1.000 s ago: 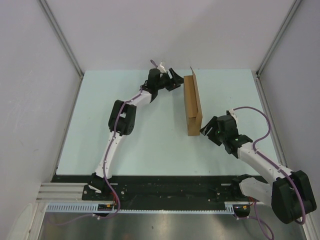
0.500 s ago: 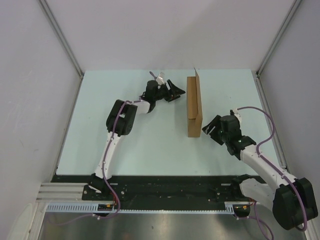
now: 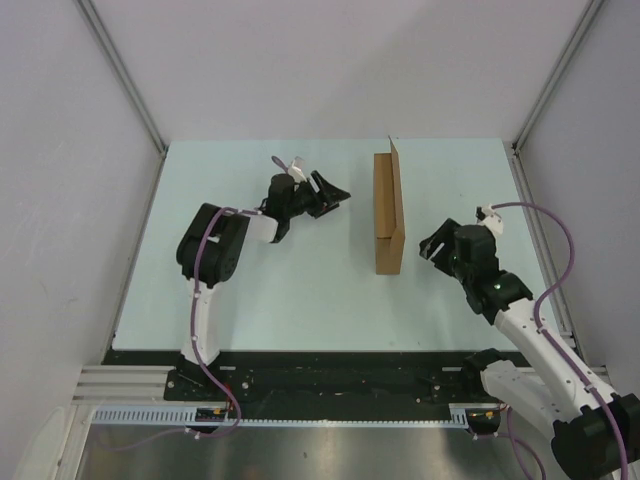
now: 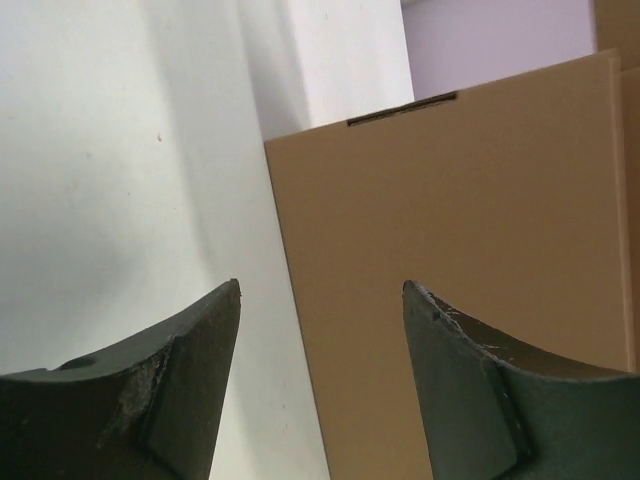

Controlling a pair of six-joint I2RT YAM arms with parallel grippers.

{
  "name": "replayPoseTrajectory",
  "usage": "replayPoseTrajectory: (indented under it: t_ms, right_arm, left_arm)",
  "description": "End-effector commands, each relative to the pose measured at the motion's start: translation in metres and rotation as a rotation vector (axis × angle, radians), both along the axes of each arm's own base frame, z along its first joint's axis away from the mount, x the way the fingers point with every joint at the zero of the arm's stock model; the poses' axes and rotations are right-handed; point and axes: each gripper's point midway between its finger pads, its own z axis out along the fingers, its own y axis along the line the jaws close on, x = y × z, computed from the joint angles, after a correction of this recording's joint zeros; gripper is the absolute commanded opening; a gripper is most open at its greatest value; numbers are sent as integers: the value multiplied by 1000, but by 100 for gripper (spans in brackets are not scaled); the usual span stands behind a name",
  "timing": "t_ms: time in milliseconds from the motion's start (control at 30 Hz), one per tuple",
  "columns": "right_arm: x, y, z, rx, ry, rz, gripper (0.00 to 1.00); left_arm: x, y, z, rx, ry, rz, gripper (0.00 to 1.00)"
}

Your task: Fold the paper box

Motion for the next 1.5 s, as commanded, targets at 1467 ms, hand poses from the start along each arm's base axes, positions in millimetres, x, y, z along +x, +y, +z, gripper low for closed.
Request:
replayPoseTrajectory:
  t_ms: [1467]
  right_arm:
    - [162, -4, 95, 269, -281, 46, 66]
  left_arm:
    - [-54, -63, 122, 373, -405, -147, 92]
